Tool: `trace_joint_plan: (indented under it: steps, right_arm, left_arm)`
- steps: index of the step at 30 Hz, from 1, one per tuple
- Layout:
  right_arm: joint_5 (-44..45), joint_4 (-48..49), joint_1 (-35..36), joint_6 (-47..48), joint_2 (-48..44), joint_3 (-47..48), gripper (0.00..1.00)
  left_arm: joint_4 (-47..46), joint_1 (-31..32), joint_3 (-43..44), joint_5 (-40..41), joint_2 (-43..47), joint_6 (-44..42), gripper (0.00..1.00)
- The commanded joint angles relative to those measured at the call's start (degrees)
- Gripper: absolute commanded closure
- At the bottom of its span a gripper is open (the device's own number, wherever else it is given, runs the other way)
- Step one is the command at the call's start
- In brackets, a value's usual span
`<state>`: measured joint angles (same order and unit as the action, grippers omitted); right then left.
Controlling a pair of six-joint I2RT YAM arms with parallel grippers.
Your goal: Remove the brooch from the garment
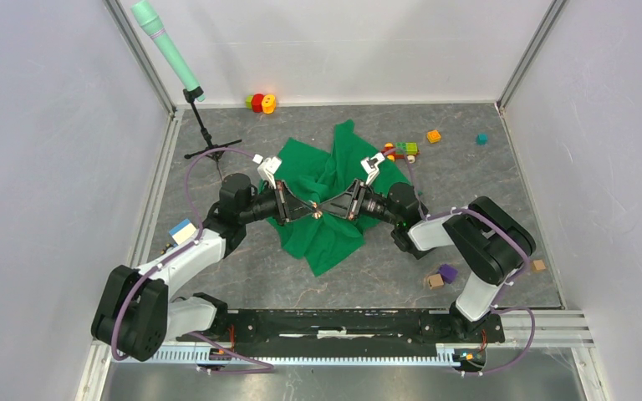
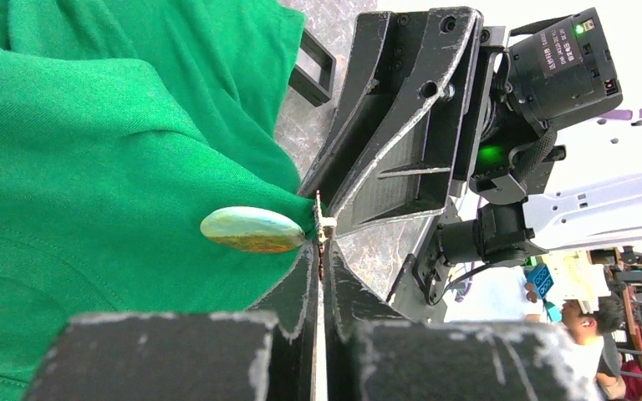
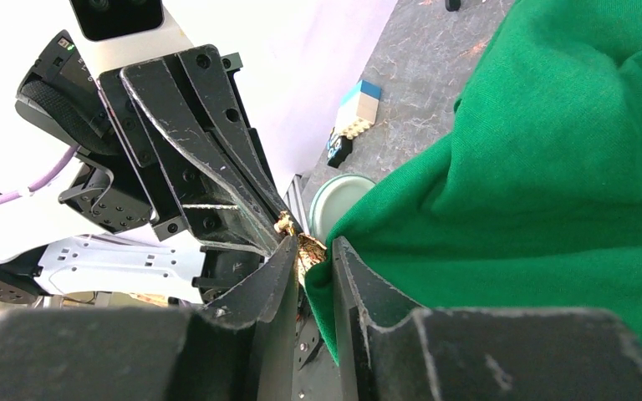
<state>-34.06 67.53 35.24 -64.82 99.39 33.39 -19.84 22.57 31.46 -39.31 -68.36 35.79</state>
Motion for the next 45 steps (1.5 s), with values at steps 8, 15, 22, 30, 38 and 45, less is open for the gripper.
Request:
trace_joint_plan:
  steps: [8,15,22,30,38,45]
  right_arm:
    - [-0.74,1.27,0.79,0.62,-0.09,0.62,0.62]
    - [0.31,1.89,0.69,1.14,-1.52,-0.85,0.50]
    - [1.29,-6.02,0.66,8.30,-4.29,-2.24,0.44]
    - [4.03,-13.26,1.01,14.87,-5.85,-4.05,0.58]
    - [3.13,-16.46,1.14,14.89,-5.17,2.33,0.98]
    - [6.16,-27.41,0.28,20.33,-6.72,10.28,1.00]
  left_arm:
    - [-3.59,0.11,0.97,-1.52,-0.50,1.92,0.98]
    - [2.08,0.09,1.70,3.06,-0.32,-0.03,0.98]
    - [6.66,-0.08,2.84,7.47,-0.51,-1.34,0.98]
    - [6.74,-0.09,3.30,7.16,-1.15,-1.24,0.98]
    - [15.07,0.02,5.56,10.19,-2.74,-4.89,0.98]
    - [25.62,0.00,8.20,13.78,-3.85,-7.67,0.98]
